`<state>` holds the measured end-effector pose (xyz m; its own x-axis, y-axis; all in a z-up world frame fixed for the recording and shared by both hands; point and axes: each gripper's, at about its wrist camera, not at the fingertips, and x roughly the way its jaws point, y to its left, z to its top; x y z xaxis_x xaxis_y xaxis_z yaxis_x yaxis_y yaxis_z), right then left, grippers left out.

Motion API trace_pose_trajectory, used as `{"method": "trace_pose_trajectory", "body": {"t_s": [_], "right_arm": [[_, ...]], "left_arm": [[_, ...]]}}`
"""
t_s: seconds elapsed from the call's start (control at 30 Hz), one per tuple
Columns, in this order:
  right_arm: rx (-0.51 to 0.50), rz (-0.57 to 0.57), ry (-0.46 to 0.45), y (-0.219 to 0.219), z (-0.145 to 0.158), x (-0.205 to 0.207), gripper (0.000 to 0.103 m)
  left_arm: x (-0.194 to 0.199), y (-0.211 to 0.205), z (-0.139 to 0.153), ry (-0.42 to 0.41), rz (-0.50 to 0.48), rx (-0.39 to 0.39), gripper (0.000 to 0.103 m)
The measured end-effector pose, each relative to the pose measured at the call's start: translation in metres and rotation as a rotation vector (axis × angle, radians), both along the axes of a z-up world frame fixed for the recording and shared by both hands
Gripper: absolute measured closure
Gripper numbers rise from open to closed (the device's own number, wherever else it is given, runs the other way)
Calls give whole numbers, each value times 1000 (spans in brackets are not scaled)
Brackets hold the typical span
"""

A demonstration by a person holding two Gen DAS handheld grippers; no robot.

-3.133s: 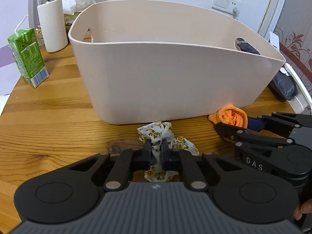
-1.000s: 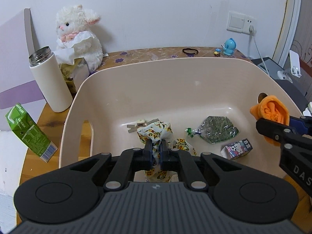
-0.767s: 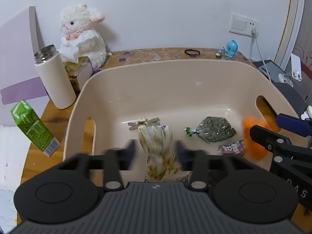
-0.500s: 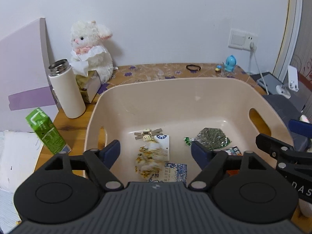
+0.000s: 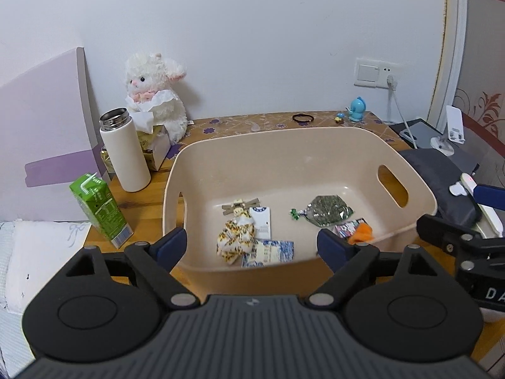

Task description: Organize objects

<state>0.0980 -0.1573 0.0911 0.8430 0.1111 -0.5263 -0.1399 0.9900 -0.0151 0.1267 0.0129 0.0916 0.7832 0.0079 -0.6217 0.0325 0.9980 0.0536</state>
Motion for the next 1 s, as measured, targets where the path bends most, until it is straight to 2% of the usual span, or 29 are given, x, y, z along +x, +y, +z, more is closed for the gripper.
{"method": "trace_pose_trajectory", "body": {"t_s": [0.37,1.0], "right_arm": [[-4,20,20,0,-9,-41,12],[33,58,51,-8,-7,-93,6]], "left_arm": [[-50,12,-4,15,31,-13,13],[-109,14,-5,20,-17,-49,11]]}}
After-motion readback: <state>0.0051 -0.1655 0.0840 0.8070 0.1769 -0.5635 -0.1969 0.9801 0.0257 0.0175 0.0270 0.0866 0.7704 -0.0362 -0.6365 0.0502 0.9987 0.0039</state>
